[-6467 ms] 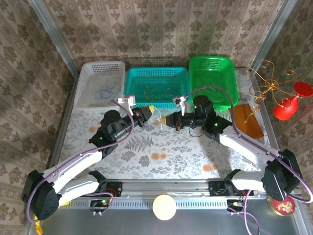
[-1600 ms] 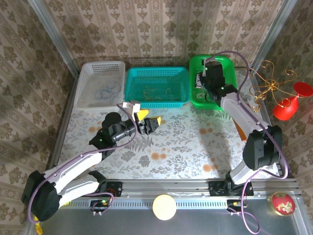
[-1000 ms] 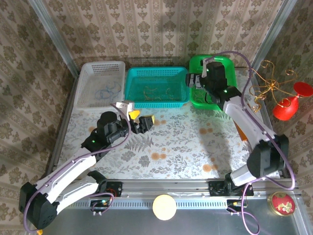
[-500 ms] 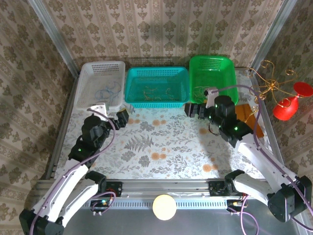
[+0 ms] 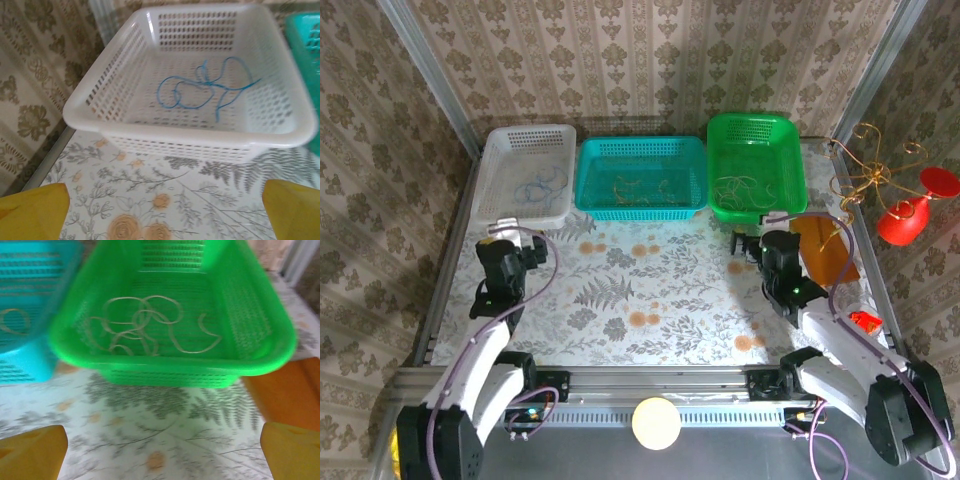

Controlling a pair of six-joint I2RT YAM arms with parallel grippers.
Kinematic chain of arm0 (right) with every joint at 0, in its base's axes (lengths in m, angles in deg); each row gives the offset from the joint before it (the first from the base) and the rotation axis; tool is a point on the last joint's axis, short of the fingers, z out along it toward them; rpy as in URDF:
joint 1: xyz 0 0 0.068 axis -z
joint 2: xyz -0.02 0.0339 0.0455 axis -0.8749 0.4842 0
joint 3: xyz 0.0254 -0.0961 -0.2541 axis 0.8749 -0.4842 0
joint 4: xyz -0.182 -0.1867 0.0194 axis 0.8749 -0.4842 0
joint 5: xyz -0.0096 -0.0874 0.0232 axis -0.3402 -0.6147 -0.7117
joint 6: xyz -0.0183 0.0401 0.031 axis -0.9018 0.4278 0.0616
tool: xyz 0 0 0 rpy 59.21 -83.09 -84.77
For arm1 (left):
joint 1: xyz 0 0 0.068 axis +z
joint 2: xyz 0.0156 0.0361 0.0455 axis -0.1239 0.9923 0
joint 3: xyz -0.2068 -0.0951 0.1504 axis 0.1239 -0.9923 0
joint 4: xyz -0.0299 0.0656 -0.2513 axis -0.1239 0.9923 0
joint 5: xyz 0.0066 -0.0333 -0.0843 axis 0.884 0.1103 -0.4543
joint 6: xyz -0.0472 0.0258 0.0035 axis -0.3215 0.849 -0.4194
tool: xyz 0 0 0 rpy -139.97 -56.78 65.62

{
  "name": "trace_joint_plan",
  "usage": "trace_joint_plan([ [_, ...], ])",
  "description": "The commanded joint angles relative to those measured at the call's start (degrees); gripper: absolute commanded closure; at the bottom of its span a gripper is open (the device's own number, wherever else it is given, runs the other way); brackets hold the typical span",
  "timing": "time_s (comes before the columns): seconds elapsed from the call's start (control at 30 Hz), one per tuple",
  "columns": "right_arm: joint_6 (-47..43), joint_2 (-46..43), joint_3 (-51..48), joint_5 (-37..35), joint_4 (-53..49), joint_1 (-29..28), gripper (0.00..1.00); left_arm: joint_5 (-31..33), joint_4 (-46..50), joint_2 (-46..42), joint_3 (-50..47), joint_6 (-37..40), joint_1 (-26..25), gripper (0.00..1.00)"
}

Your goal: Untangle the cables

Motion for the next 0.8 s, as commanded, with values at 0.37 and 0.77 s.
trace_joint_plan([
  [0.37,-9.7,19.5,-4.2,8.0,32.4,9.7,0.00,-12.2,-47.3,33.8,-5.3,5.8,5.1,0.00],
  [0.77,-6.6,31.4,-1.2,20.8,38.1,15.6,0.00,-16.0,-40.6,40.4,1.2,5.7,6.4,0.00],
])
